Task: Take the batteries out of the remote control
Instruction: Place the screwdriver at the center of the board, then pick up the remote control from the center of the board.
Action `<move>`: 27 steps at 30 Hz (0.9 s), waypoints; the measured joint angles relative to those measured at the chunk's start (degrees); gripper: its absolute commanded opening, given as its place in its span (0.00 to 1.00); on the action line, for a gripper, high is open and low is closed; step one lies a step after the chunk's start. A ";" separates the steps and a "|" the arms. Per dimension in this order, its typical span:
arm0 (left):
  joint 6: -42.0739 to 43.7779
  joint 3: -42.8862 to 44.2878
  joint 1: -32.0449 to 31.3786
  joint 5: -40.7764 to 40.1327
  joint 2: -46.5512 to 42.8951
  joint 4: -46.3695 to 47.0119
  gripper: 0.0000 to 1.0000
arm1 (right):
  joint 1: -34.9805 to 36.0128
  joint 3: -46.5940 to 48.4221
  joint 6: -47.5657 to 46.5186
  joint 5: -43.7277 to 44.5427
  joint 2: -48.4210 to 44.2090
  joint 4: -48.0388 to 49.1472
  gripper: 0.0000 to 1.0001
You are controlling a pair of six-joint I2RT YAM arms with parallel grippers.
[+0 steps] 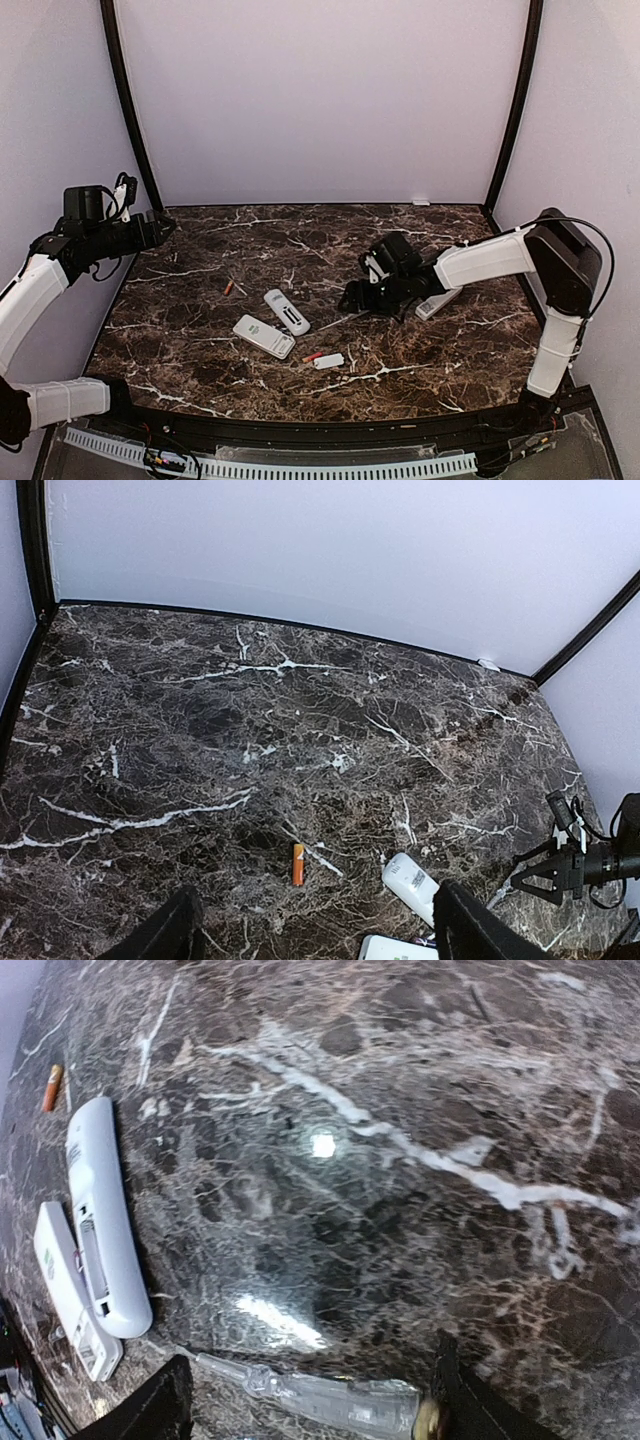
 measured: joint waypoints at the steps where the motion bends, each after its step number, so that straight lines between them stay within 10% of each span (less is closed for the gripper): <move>1: 0.00 0.00 0.00 -0.04 0.00 0.00 0.79 | 0.02 0.39 -0.70 1.33 -0.02 -1.27 0.87; 14: 0.02 -0.04 0.00 -1.05 -0.11 0.00 0.79 | 0.09 3.39 -4.13 20.68 -5.66 -15.65 0.98; 27: 0.00 -0.92 0.00 -2.21 -1.99 0.07 0.79 | -8.04 -1.49 11.91 32.33 -16.57 -27.87 0.99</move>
